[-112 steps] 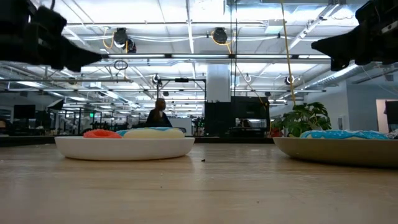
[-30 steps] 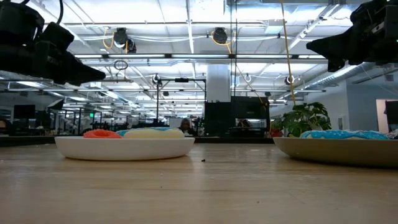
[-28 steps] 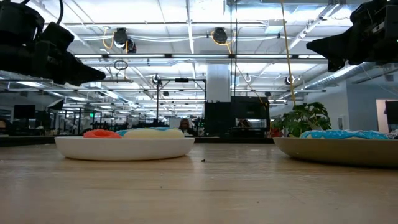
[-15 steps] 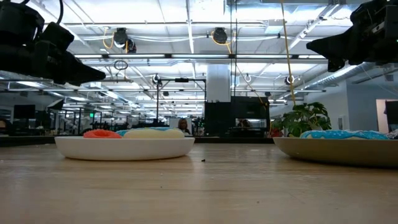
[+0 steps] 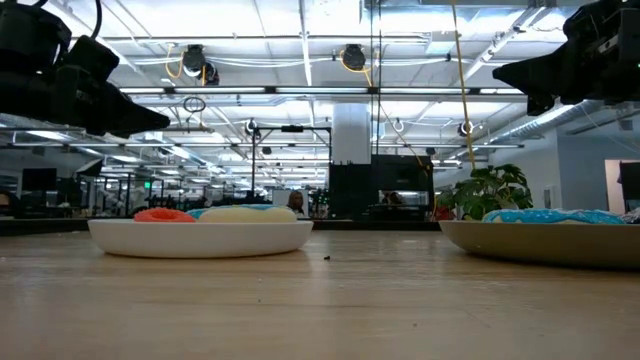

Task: Pick & Place donuts
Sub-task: Return to Home Position

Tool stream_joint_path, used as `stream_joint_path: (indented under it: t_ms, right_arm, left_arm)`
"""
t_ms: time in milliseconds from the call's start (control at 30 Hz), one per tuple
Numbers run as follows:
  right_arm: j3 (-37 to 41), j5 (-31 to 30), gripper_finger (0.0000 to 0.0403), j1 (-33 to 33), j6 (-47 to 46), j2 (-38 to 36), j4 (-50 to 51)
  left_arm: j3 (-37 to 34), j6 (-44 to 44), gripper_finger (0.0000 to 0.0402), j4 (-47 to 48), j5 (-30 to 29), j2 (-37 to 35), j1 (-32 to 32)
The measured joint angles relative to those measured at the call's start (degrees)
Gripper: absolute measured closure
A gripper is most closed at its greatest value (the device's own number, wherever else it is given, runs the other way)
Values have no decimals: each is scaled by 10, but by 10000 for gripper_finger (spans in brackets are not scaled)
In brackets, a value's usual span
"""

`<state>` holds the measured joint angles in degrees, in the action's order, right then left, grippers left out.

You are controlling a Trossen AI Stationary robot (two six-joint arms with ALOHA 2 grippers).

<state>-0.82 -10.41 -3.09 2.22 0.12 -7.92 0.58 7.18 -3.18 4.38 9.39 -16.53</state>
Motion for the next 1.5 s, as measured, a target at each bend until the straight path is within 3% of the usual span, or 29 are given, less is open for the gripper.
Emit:
stream_joint_path:
  t_ms: [1500]
  right_arm:
    - [0,0,403,0,0,0,0]
  left_arm:
    - [0,0,364,0,0,0,0]
